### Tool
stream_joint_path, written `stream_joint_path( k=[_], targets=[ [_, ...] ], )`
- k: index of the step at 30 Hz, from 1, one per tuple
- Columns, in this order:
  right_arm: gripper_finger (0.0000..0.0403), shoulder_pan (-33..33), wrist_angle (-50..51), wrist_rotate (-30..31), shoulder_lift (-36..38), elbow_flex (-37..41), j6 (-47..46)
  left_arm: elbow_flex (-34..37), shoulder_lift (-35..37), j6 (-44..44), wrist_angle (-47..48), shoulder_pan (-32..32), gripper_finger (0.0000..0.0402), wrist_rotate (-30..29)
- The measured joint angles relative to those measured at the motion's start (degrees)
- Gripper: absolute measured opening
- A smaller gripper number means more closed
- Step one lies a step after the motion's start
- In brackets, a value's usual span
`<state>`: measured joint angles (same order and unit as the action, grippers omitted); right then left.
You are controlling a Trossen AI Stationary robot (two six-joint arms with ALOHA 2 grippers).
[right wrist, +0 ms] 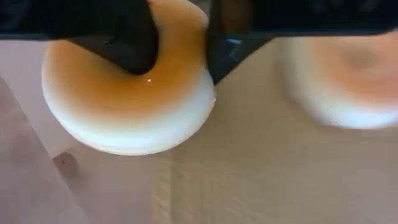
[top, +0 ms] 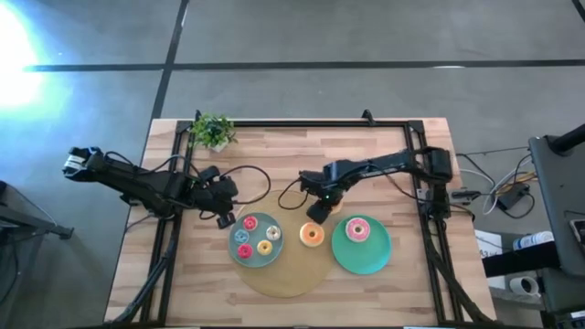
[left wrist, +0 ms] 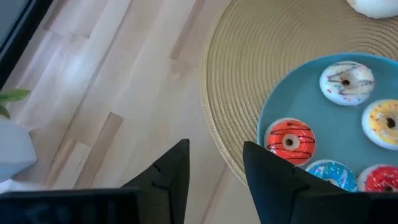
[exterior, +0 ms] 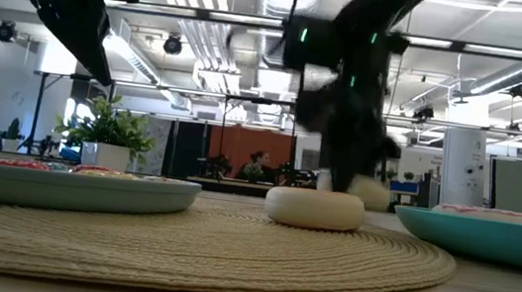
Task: Pick & Place donuts
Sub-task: Put the large blue donut on the green plate
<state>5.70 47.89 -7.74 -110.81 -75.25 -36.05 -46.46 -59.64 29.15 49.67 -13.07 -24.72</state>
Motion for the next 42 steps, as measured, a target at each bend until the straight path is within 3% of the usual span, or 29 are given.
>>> stream_joint_path(
  k=[4,9,13,16,20,24,26,31,36,39,42],
  targets=[
    [0.0023,1.5,-5.3,7.6,9.1,0.5,-6.5,0.0,0.0,3.1,-0.1,0.4,0.0124,-6.4],
    [0.0017,4.1,-20.5,16.5,20.3,2.6,-14.9,-2.0,0.6,2.4,-1.9,0.4,0.0124,-22.8],
    [0.0016,6.5,-49.3,18.8,27.4,8.2,-17.8,-2.5,2.1,-6.9,-18.2,0.2,0.0124,-38.2],
    [0.0015,7.3,-69.2,19.7,28.9,12.1,-18.7,-2.1,2.9,-21.7,-37.6,0.8,0.0124,-39.2],
    [0.0015,6.7,-88.7,16.8,27.5,14.6,-23.6,-2.1,2.7,-36.0,-58.8,2.8,0.0124,-25.9],
    [0.0015,5.8,-100.1,15.2,24.5,15.0,-25.9,-2.2,2.4,-39.0,-69.3,6.9,0.0124,-19.6],
    [0.0016,5.6,-104.4,12.8,23.5,14.7,-25.9,-2.2,2.7,-31.2,-68.5,10.3,0.0124,-13.0],
    [0.0017,5.5,-107.0,-0.6,21.5,12.2,-24.5,-2.2,3.3,-0.7,-64.1,22.5,0.0124,17.9],
    [0.0017,5.5,-107.3,-12.2,20.8,9.1,-22.8,-2.1,1.4,20.2,-68.9,34.0,0.0124,42.0],
    [0.0017,5.5,-107.2,-17.1,20.6,8.0,-22.0,-2.1,-0.8,30.4,-76.5,37.8,0.0124,53.0],
    [0.0017,5.5,-107.2,-18.9,20.2,7.1,-21.9,-2.1,-3.2,37.1,-86.0,38.7,0.0124,58.5]
  ],
)
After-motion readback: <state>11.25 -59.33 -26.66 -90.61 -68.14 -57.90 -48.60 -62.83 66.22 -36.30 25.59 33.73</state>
